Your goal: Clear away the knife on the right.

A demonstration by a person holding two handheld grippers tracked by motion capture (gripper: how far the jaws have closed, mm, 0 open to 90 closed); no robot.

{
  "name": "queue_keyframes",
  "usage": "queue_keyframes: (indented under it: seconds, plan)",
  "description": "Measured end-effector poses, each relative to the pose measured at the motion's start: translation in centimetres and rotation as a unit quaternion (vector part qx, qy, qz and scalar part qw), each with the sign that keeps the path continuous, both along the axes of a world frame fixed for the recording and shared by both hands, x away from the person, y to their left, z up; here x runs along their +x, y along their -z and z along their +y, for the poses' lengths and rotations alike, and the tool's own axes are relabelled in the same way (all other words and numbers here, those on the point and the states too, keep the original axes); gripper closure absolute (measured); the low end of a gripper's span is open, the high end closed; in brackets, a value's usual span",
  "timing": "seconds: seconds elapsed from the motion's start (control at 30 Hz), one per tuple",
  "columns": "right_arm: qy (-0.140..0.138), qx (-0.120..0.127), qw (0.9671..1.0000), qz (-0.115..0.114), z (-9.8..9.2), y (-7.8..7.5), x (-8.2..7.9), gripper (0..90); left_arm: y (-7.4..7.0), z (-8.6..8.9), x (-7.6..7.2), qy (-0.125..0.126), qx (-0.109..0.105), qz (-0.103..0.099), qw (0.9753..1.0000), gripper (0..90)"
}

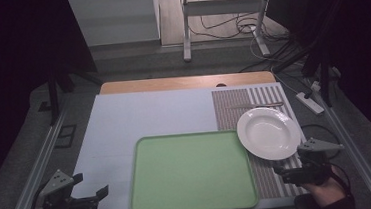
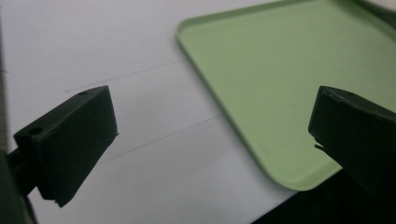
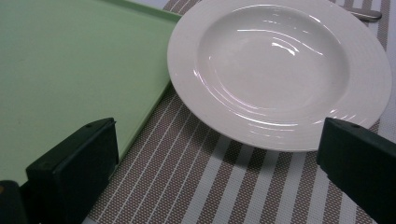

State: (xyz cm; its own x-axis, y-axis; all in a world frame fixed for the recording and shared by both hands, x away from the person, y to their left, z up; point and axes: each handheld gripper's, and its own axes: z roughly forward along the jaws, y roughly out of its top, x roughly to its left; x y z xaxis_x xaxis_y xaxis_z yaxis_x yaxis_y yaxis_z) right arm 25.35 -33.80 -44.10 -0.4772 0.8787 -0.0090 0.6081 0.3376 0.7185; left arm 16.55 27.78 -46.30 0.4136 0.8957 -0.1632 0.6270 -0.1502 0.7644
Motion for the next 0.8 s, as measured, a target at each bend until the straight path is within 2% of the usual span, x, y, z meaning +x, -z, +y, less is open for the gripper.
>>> queue_keyframes:
  seconds: [0.27,0.73,0.8]
  plan:
    - [-0.005,-0.003,1.0,0.005,0.11,0.07,0.06,0.0,0.09,0.08,0.12,0.0,-0.006,0.006,1.0,1.2]
    - [-0.015,-0.011,0.9997,0.016,0.36,0.18,0.24,0.0,0.19,-0.04,0.33,0.003,0.0,0.017,0.9999,3.2]
    - [-0.01,-0.014,0.9997,0.02,0.39,0.21,0.34,0.0,0.2,0.0,0.34,0.003,-0.001,0.017,0.9998,3.3]
